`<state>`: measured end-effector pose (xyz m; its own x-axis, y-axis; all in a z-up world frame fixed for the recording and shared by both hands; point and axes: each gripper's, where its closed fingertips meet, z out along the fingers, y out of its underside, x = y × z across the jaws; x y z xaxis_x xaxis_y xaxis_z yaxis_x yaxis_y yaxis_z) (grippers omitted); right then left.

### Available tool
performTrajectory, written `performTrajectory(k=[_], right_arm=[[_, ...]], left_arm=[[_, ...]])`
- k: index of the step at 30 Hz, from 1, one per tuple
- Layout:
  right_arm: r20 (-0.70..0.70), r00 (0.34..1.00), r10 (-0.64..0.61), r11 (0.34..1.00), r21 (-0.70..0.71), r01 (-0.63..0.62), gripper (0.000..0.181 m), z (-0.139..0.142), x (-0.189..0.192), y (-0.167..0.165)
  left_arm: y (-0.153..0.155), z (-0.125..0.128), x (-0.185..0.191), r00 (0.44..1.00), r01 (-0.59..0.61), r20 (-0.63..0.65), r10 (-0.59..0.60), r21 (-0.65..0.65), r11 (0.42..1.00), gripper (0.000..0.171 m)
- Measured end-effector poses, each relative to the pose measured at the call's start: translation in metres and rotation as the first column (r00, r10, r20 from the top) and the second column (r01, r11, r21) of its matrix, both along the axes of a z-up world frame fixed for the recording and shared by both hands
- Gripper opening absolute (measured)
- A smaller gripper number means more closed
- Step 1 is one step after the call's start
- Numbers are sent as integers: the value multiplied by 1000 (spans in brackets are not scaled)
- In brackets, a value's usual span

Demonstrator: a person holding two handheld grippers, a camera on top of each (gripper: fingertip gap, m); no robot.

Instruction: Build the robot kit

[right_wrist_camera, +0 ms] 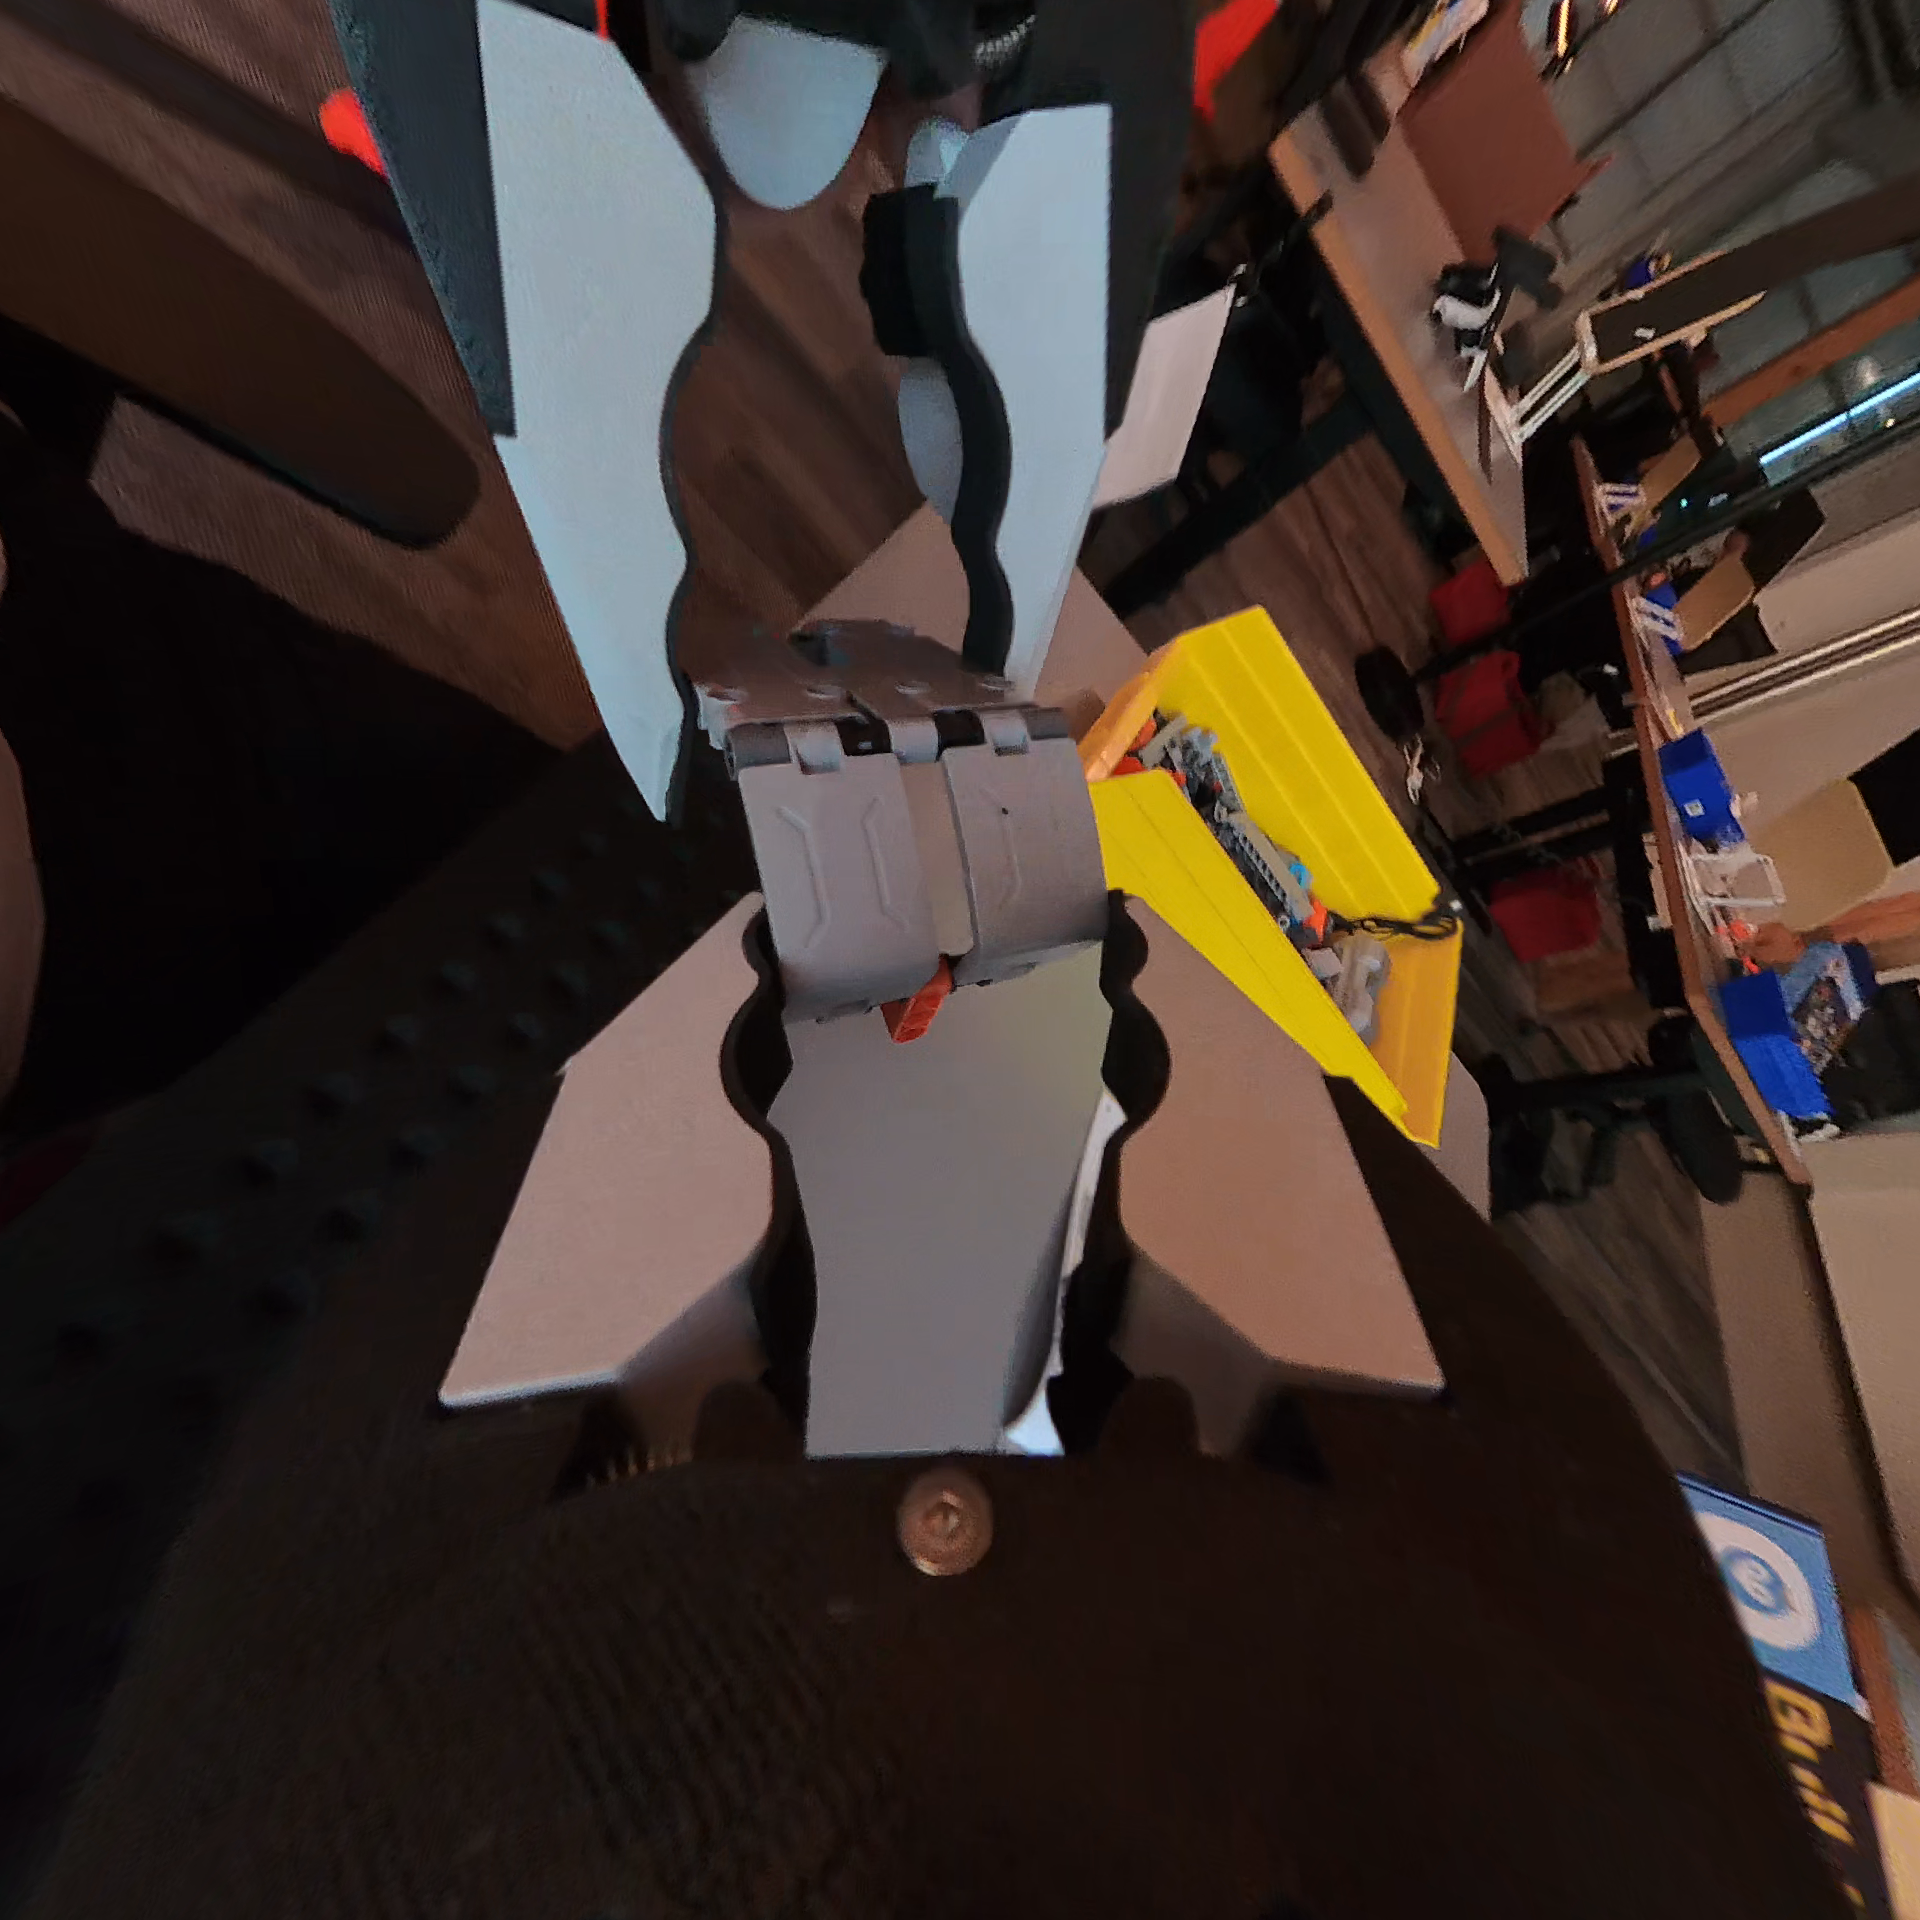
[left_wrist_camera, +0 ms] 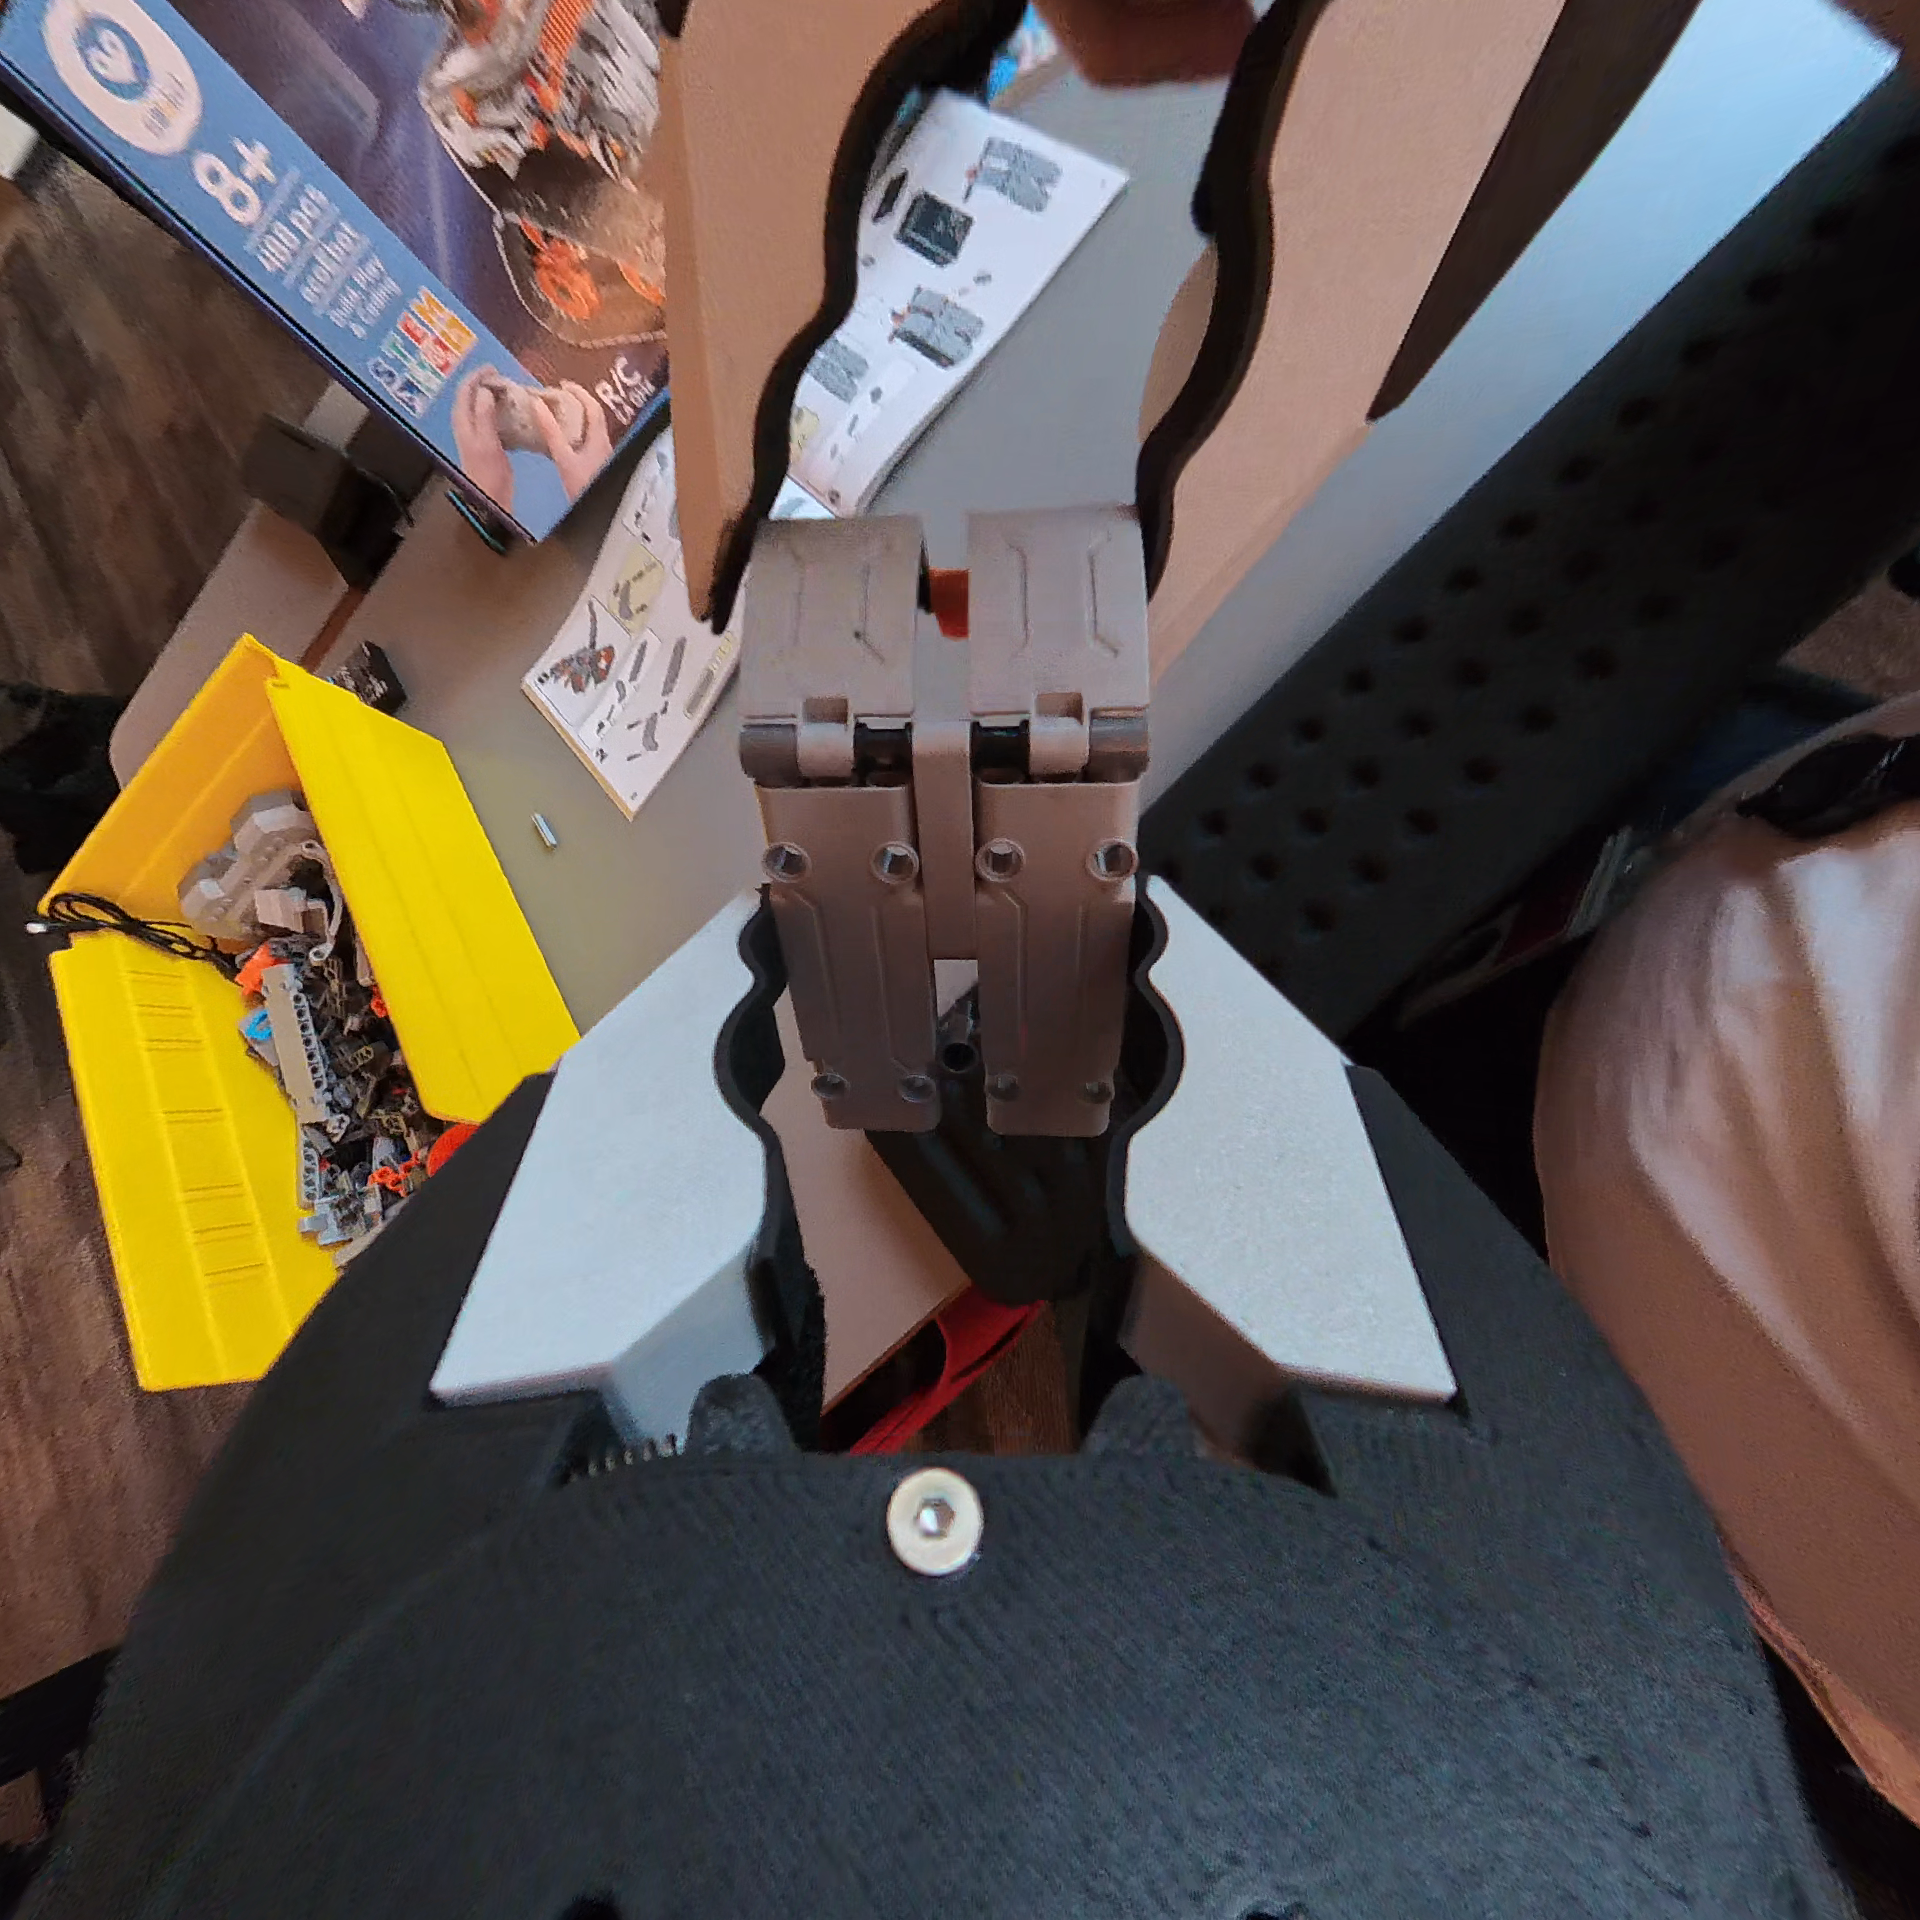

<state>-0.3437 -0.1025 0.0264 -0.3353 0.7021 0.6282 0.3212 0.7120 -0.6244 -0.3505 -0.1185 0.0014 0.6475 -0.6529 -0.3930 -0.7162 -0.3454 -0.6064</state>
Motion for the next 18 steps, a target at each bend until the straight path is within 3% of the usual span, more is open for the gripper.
performTrajectory(k=[9, 13, 15, 18], right_arm=[[122, 987, -103, 975, 207, 77, 60, -6, 13, -5], [99, 994, -37, 991, 133, 24, 63, -2, 14, -11], [81, 997, -7, 997, 77, 1, 74, -2, 11, -12], [116, 992, 46, 998, -42, -41, 69, -9, 13, -14]], left_arm=[[-9, -14, 0, 985, -12, -175, -3, -89, 996, 65], [-10, -9, 0, 978, 7, -208, -29, -109, 994, 65], [-9, -7, -2, 963, 16, -265, -47, -117, 993, 65], [-7, -6, -2, 944, 33, -320, -76, -138, 990, 65]])
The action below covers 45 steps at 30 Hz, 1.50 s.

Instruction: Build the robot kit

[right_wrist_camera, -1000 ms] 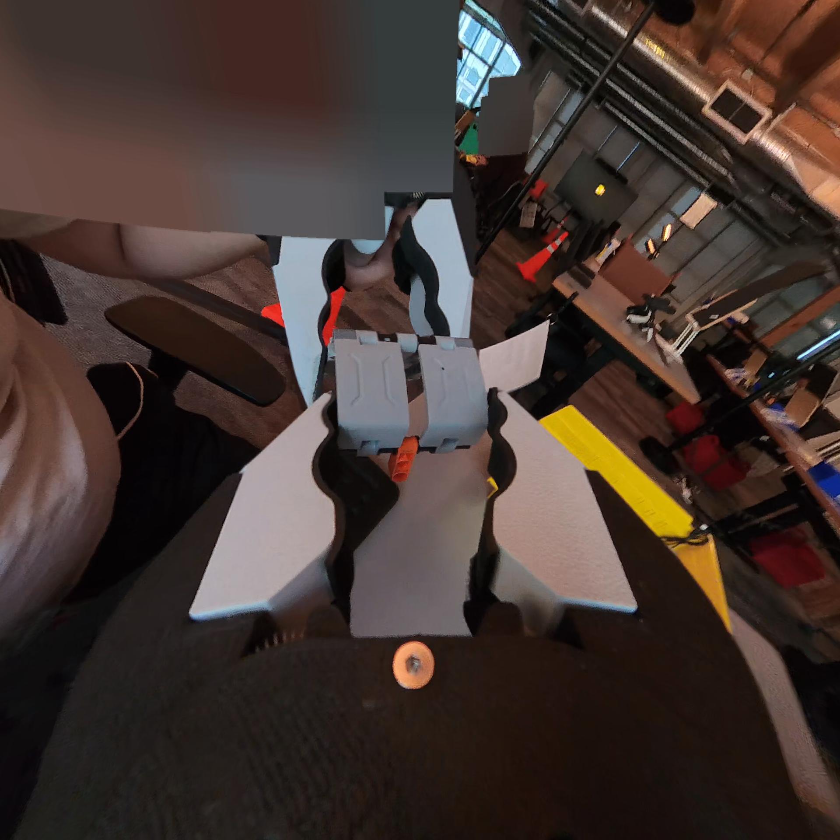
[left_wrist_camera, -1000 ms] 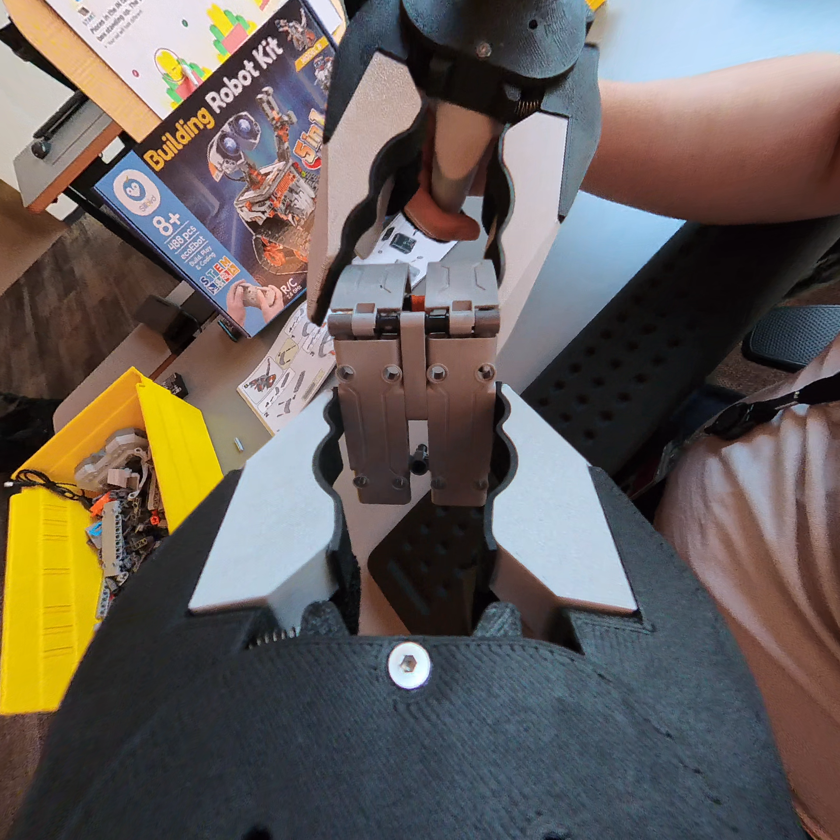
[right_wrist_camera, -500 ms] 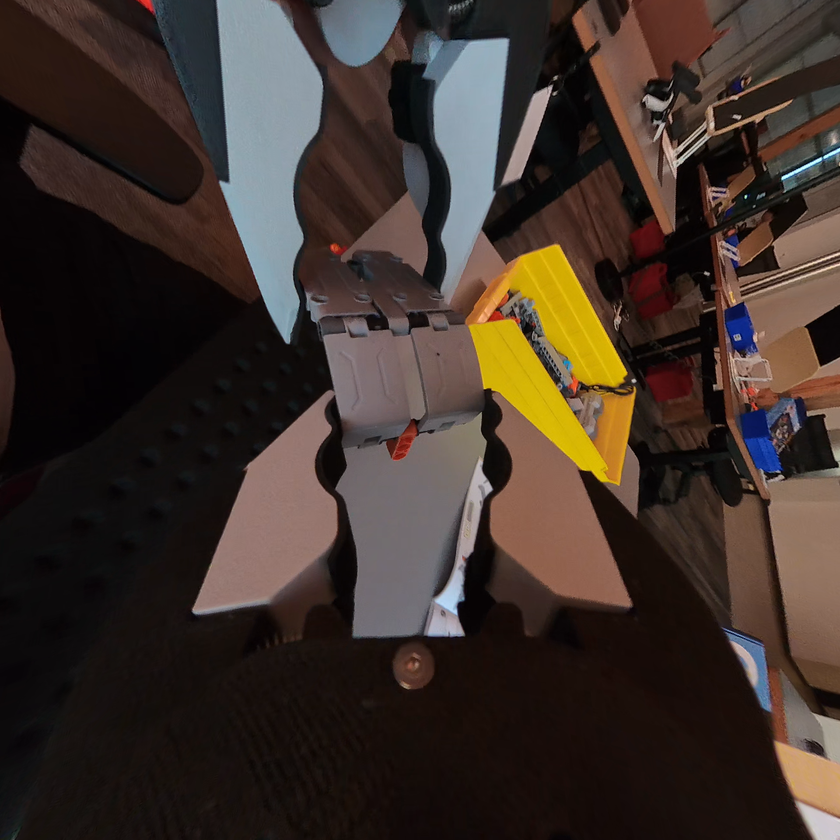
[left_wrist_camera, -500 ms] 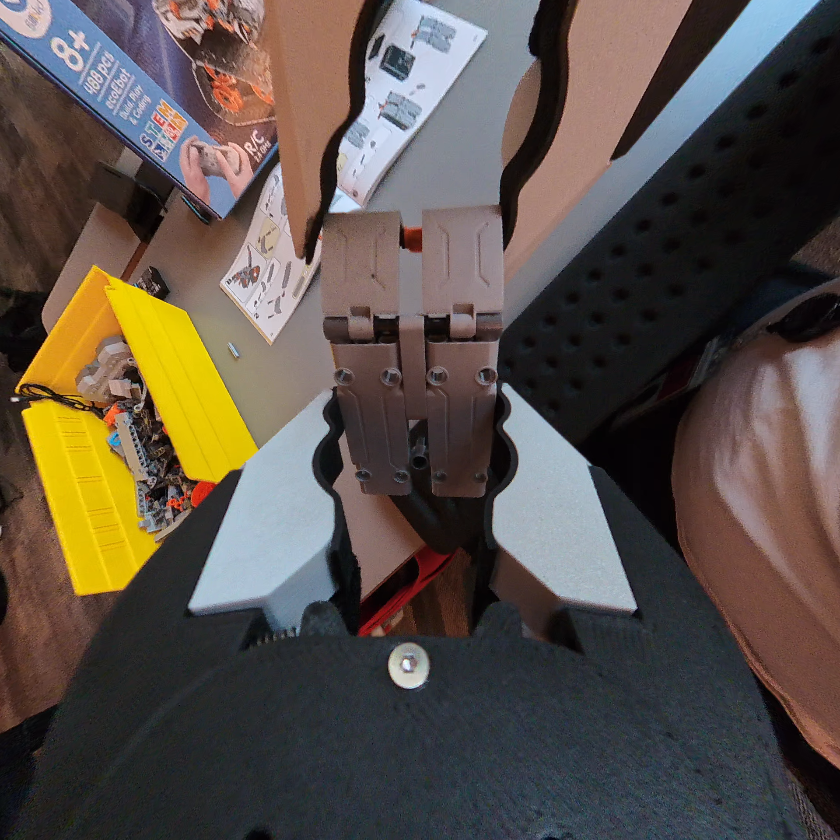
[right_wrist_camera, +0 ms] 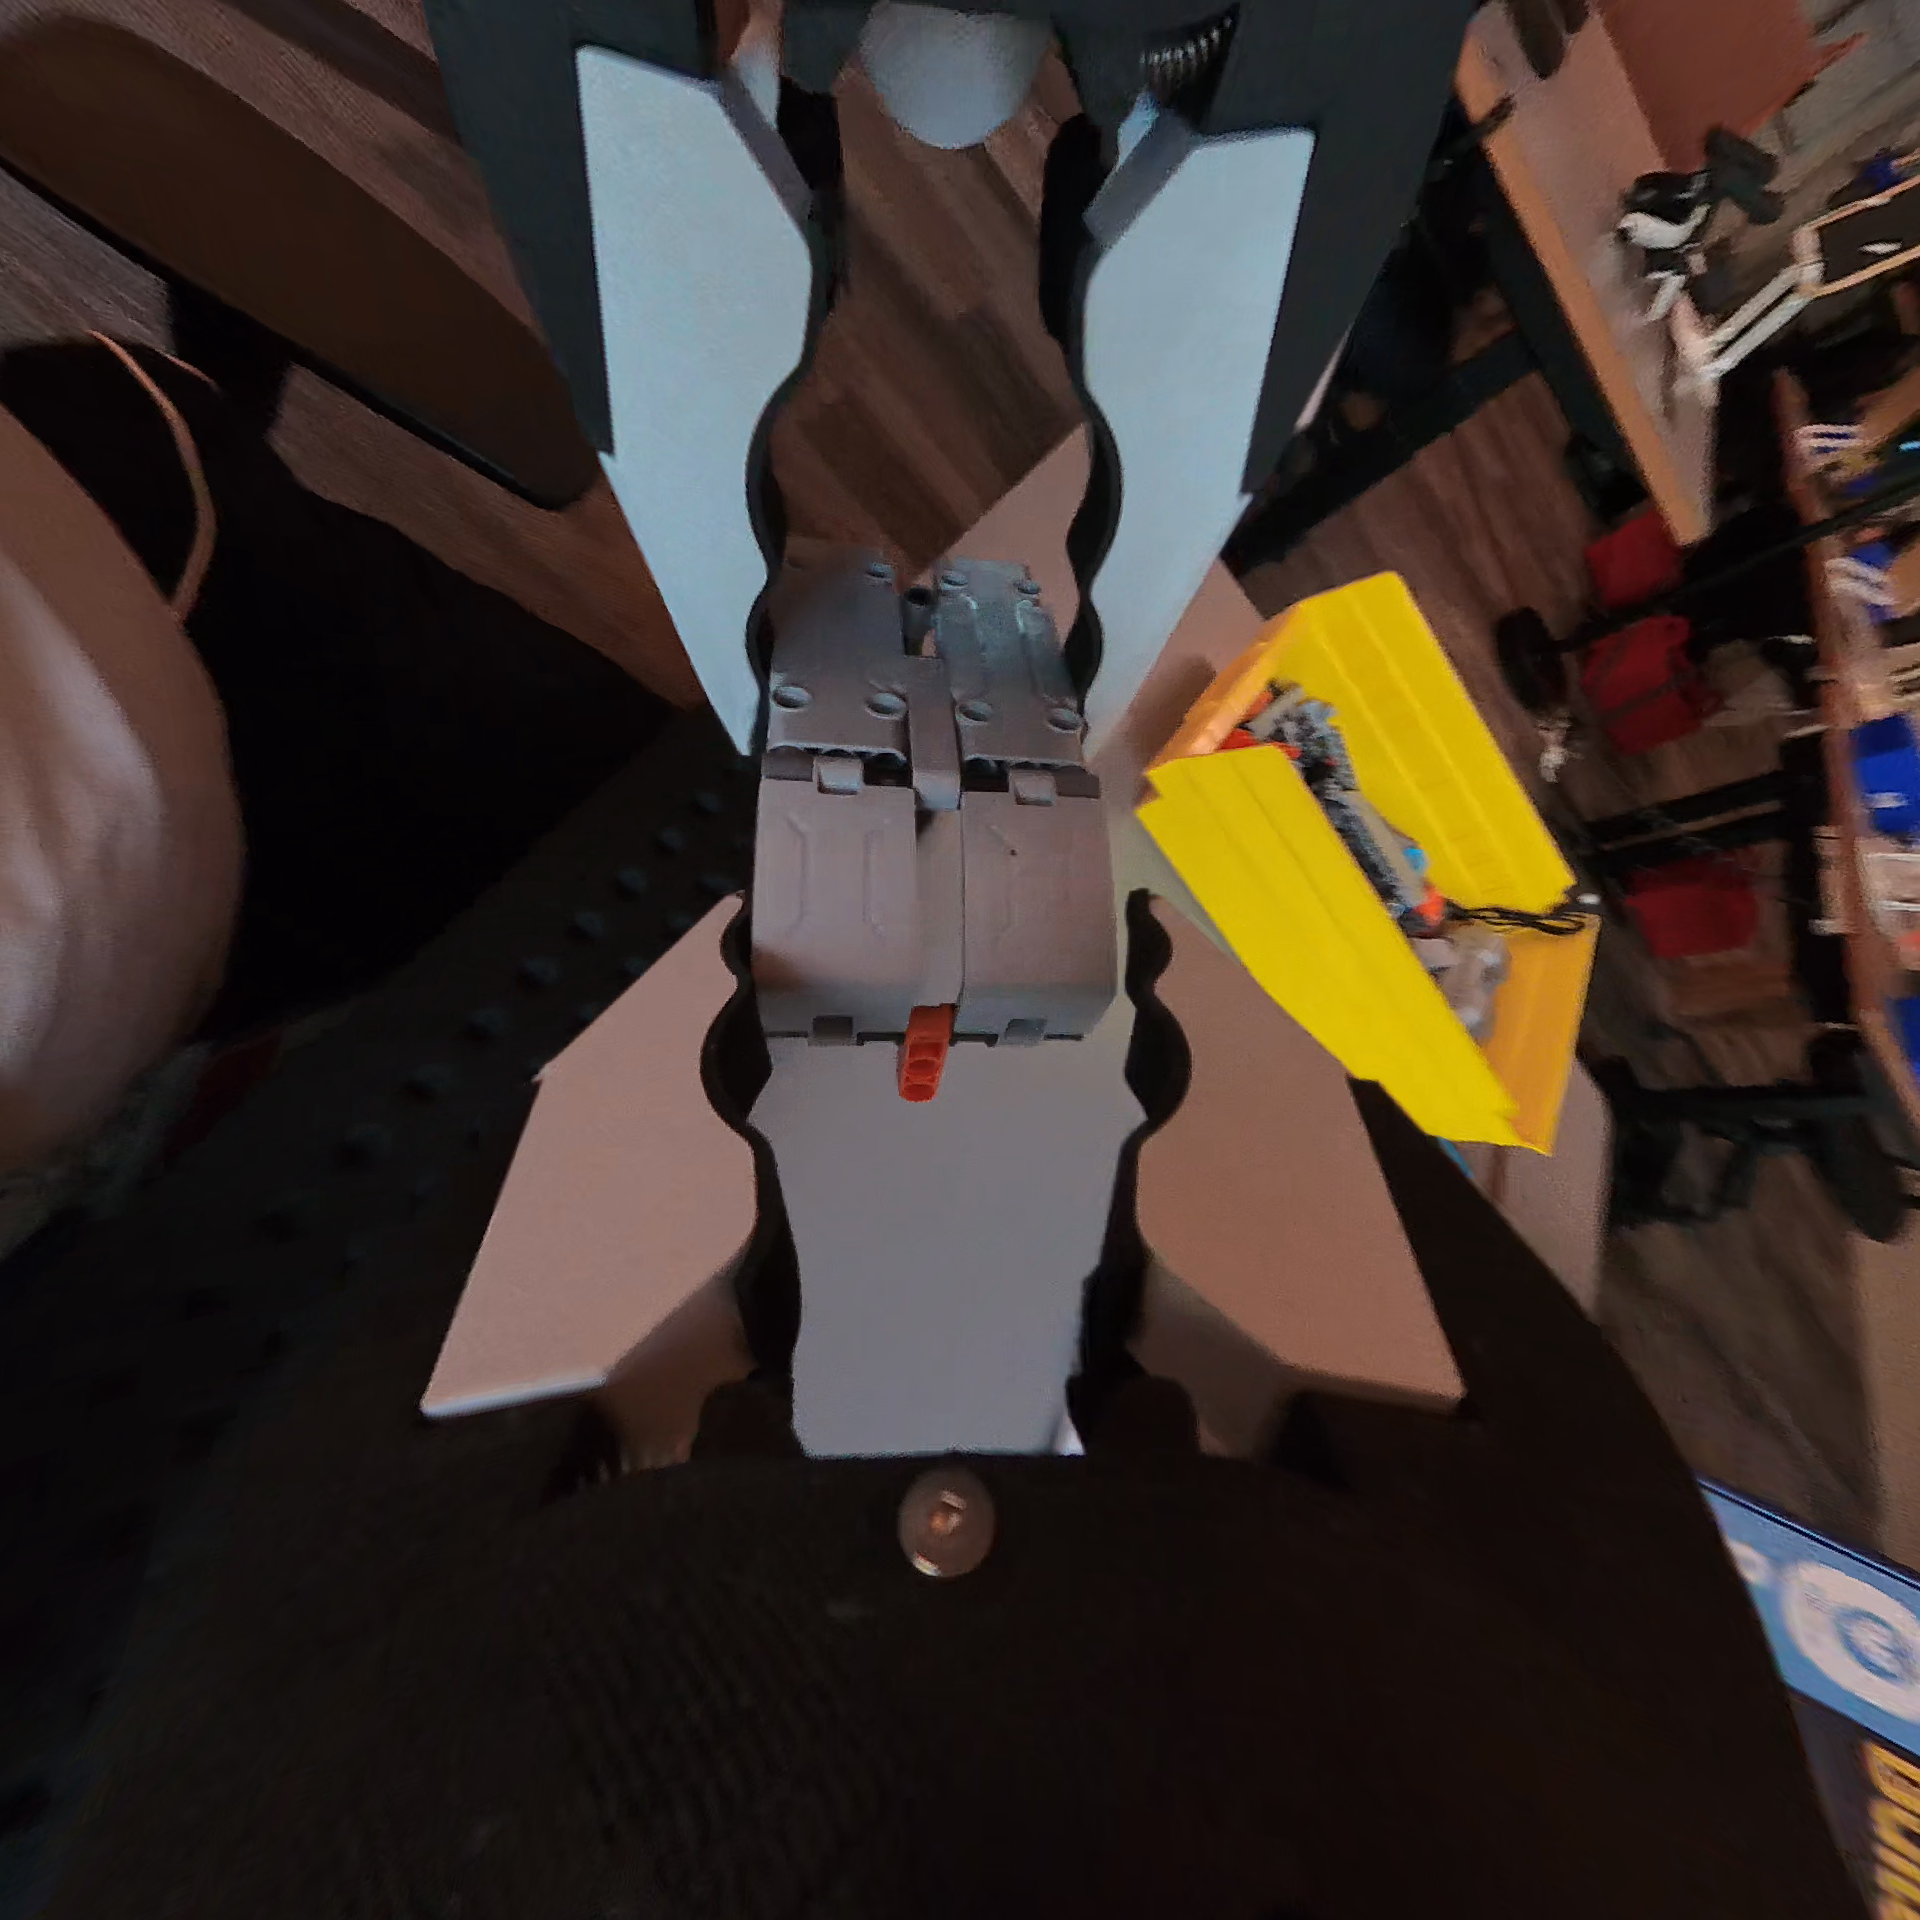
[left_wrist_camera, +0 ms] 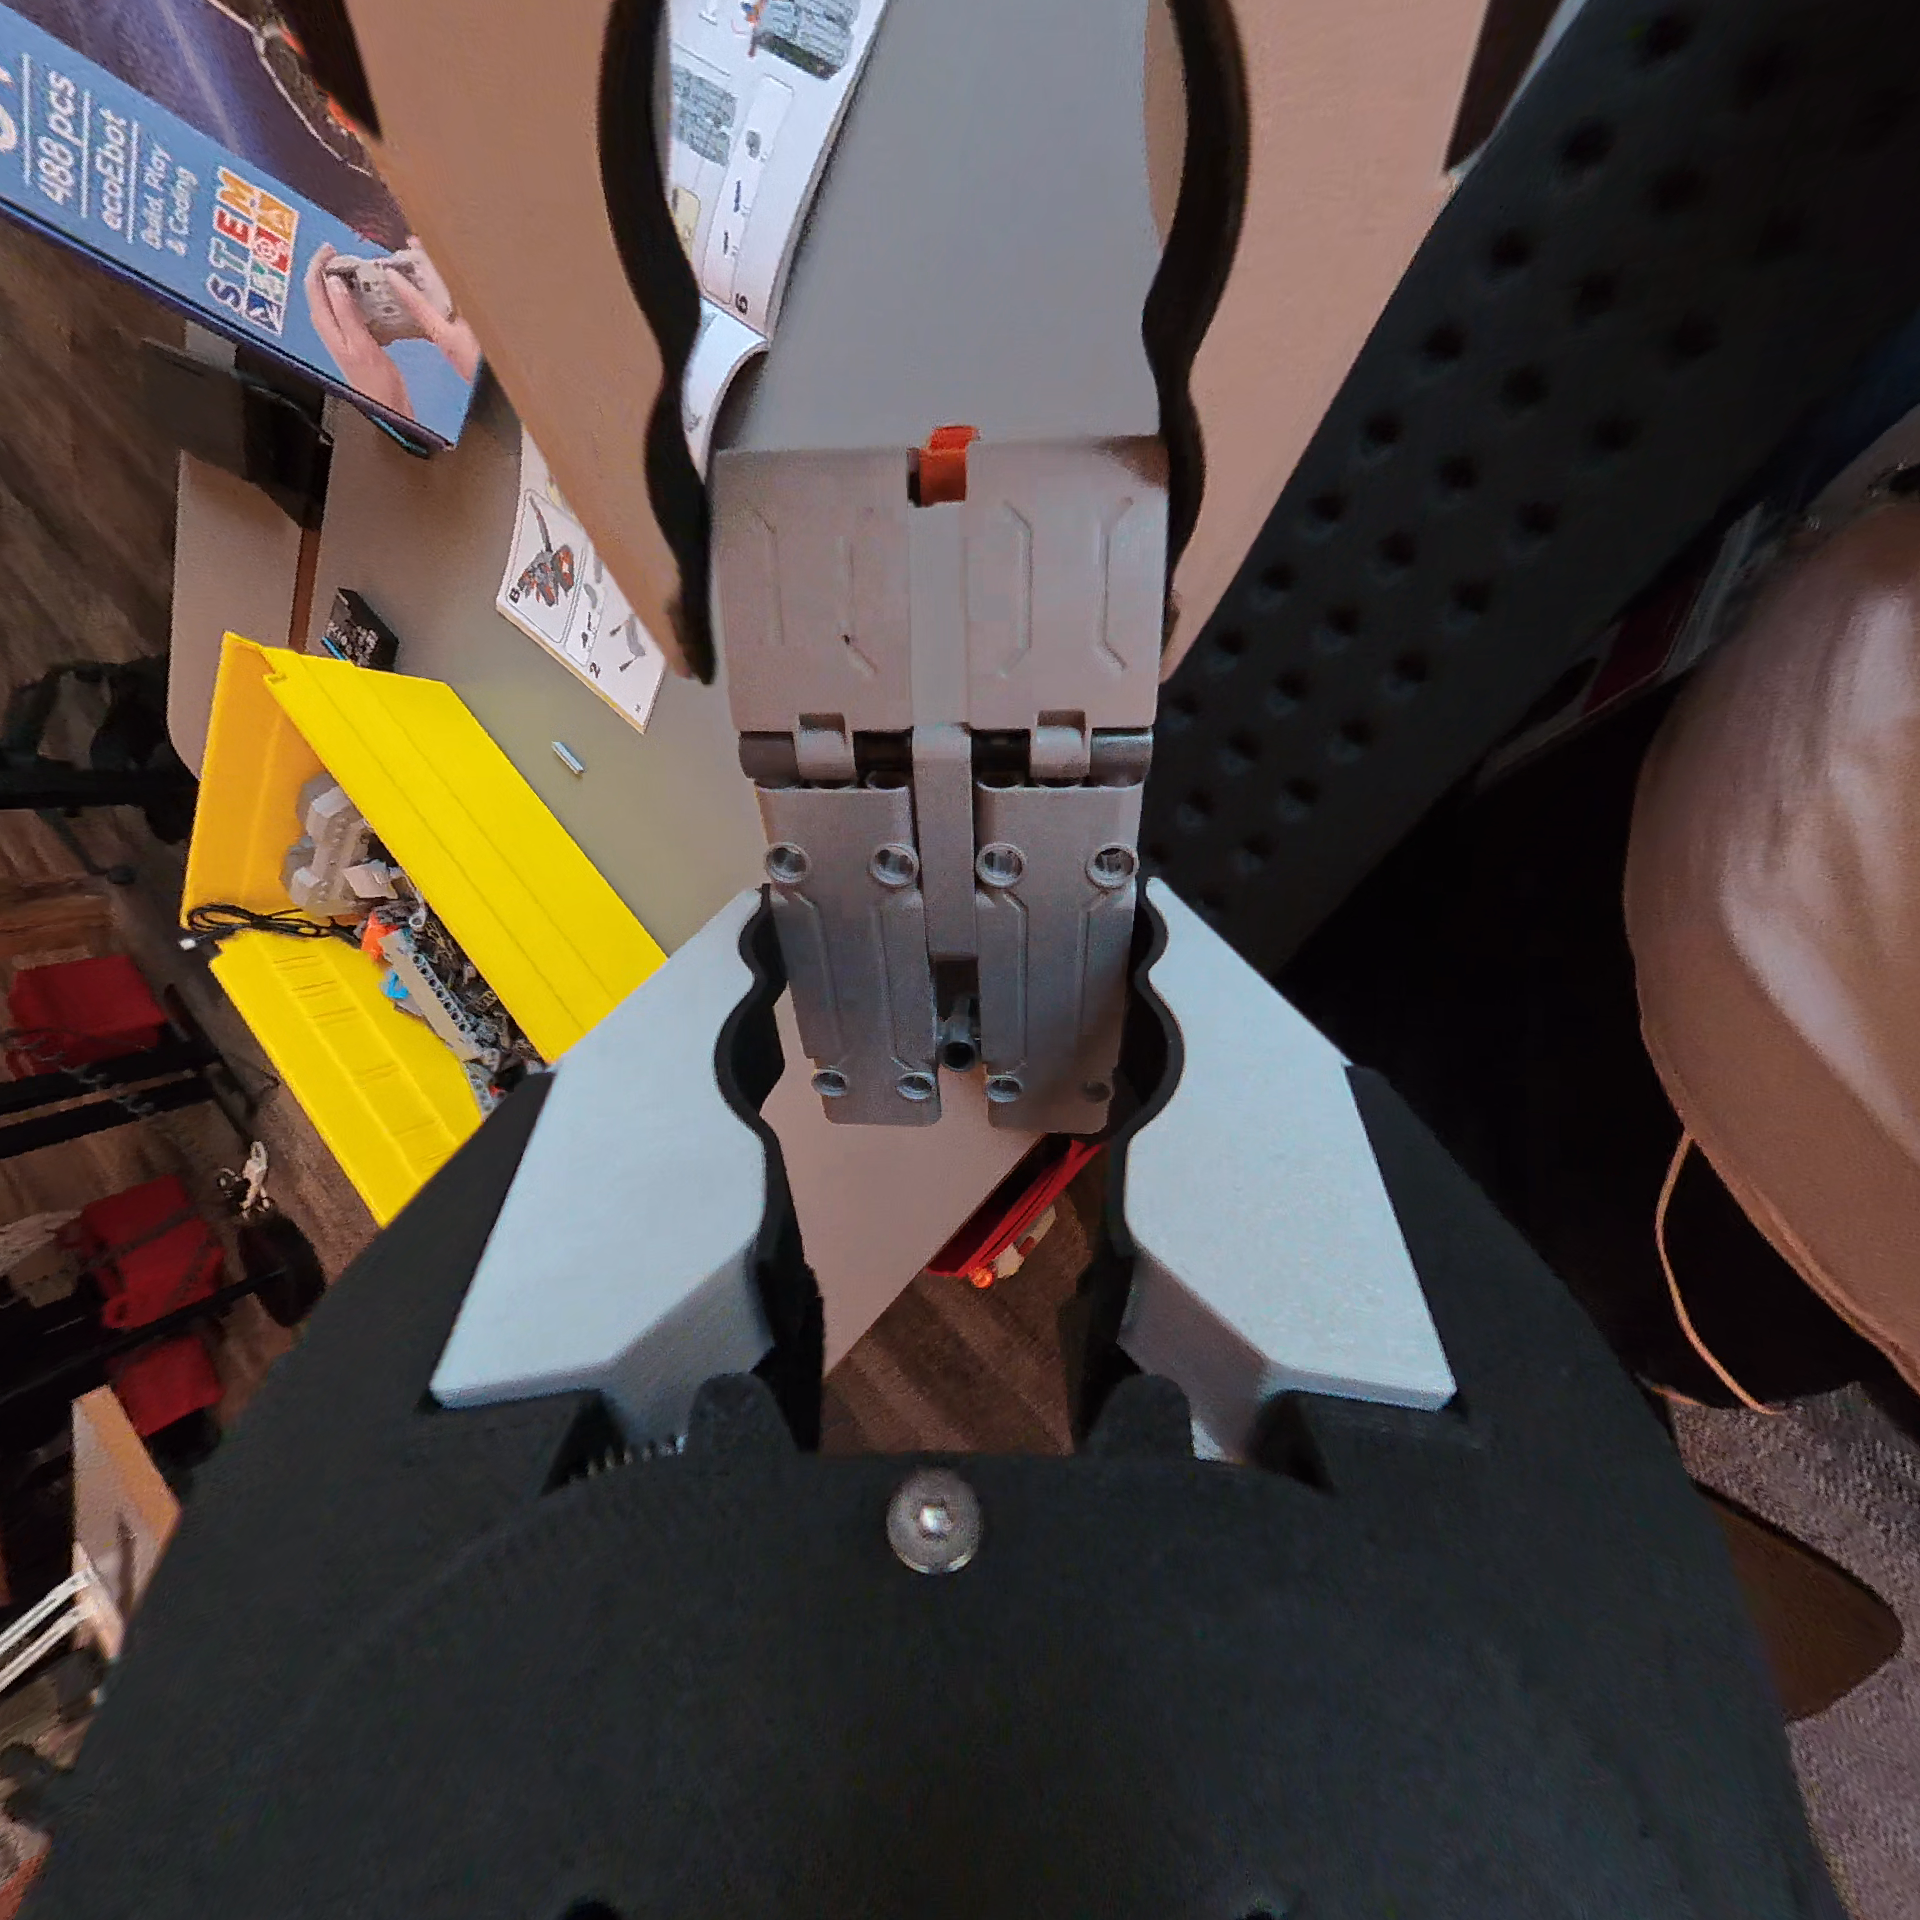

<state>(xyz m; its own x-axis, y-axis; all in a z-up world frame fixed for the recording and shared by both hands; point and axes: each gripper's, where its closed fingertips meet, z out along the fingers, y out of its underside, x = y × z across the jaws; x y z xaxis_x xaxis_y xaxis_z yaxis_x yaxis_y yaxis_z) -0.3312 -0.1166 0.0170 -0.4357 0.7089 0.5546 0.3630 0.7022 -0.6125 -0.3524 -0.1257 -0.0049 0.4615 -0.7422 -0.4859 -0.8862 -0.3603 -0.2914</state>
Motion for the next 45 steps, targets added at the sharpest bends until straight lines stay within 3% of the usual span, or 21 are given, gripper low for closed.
performTrajectory(k=[3, 5, 8, 11, 14, 17, 21, 23, 25, 29, 32, 34, 39, 42, 45], right_arm=[[-25, 999, 32, 994, -100, -35, 63, 1, -2, 3], [-75, 997, 24, 992, -122, -34, 62, 6, -4, 12], [-173, 985, 2, 982, -188, -35, 62, 21, -6, 23], [-291, 956, -45, 986, -164, -4, 62, 40, -7, 37], [-435, 897, -76, 988, -153, 10, 62, 64, -7, 42], [-552, 830, -83, 993, -113, 24, 62, 81, -7, 41], [-636, 765, -98, 994, -18, 112, 62, 87, -11, 40], [-661, 743, -103, 991, -7, 131, 62, 87, -14, 37], [-683, 721, -118, 988, -9, 153, 62, 86, -18, 36], [-748, 658, -88, 978, 60, 200, 62, 90, -17, 28], [-747, 659, -92, 977, 61, 206, 62, 89, -19, 29], [-728, 682, -64, 989, 48, 143, 63, 86, -21, 25], [-691, 722, -40, 999, -24, 32, 64, 90, -17, 17], [-663, 747, -57, 997, -77, 8, 77, 96, -16, 10], [-660, 746, -86, 996, -62, 60, 79, 100, -17, 8]], left_arm=[[7, 4, -2, 1000, 5, -18, -4, 3, 1000, 65], [15, 14, -2, 999, 3, 49, -5, 42, 999, 65], [25, 40, 0, 967, -24, 256, -9, 124, 992, 69], [29, 78, -14, 858, -105, 512, -29, 230, 968, 87], [25, 106, -38, 598, -241, 799, -67, 259, 936, 91], [25, 93, -59, 289, -345, 957, -13, 116, 932, 78], [19, 84, -27, -97, -173, 992, -80, 62, 983, 62], [22, 92, -20, -203, -147, 970, -130, 101, 984, 58], [25, 99, -14, -222, -153, 960, -169, 137, 979, 48], [23, 110, -5, -177, -169, 957, -230, 201, 965, 15], [13, 115, -1, -200, -127, 954, -223, 200, 971, 7], [8, 116, -1, -192, -135, 958, -215, 191, 972, 5], [2, 123, 0, -47, -249, 969, -243, 225, 942, 5], [0, 128, 4, 35, -301, 965, -258, 257, 918, 5], [2, 128, 13, 50, -321, 969, -241, 244, 915, 4]])
